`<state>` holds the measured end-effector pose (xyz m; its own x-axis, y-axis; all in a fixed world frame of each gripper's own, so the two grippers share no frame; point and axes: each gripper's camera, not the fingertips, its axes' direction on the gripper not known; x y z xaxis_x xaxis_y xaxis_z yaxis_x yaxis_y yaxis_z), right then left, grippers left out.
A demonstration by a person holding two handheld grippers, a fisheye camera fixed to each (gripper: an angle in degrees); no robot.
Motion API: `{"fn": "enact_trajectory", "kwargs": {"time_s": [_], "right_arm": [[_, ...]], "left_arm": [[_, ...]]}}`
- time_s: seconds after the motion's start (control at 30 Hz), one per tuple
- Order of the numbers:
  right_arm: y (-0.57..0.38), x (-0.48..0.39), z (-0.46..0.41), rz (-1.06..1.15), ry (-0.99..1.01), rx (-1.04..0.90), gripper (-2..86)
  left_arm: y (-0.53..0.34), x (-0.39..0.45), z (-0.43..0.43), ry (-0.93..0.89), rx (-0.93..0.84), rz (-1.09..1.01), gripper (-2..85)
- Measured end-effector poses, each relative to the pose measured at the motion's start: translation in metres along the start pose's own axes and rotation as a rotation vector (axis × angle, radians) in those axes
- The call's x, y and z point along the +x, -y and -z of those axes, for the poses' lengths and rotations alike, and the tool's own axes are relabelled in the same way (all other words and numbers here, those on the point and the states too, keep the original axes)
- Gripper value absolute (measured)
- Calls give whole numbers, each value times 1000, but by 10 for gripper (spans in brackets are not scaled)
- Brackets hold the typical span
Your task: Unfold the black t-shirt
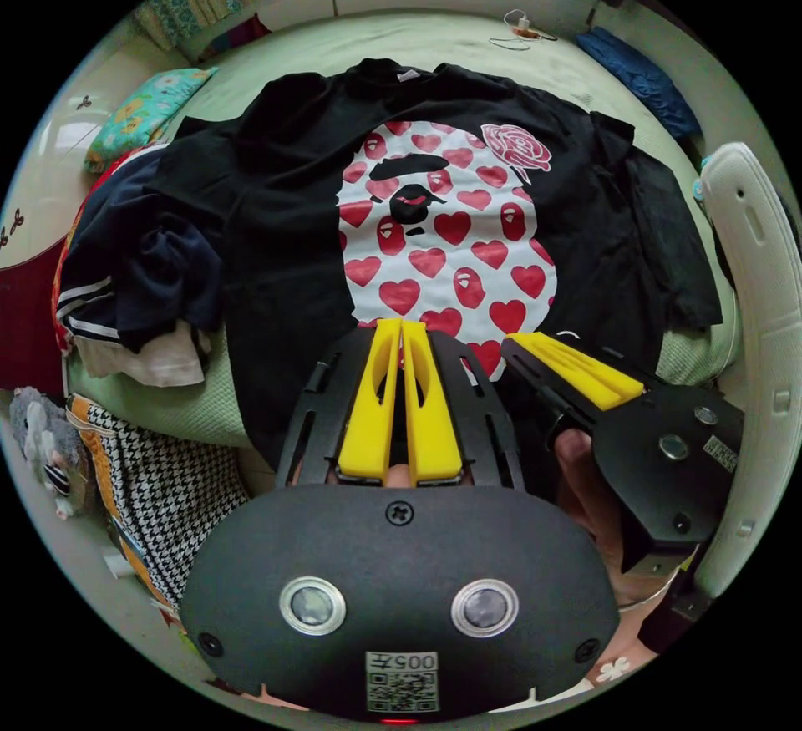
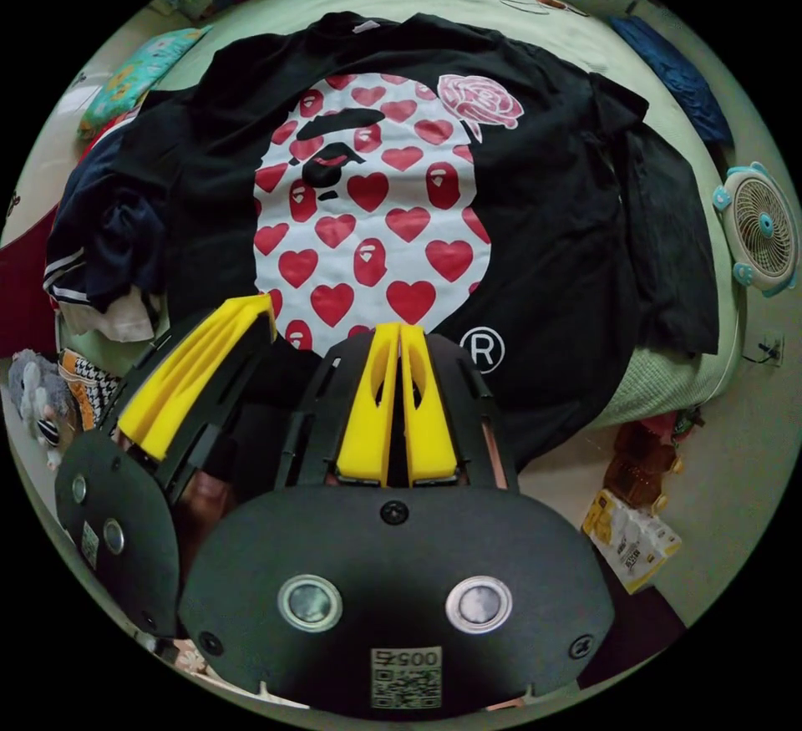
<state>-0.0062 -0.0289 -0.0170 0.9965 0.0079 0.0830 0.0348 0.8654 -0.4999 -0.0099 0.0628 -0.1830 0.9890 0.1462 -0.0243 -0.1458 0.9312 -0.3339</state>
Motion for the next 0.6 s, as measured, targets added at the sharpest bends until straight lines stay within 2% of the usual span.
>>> {"fn": "enact_trajectory", "kwargs": {"time_s": [0.33, 0.6], "right_arm": [[-24, 5, 14, 4, 3, 26, -10], [-75, 11, 58, 8, 18, 118, -10]], "left_arm": [[-19, 8, 20, -7, 18, -3, -6], [-60, 16, 73, -9, 108, -17, -6]]}}
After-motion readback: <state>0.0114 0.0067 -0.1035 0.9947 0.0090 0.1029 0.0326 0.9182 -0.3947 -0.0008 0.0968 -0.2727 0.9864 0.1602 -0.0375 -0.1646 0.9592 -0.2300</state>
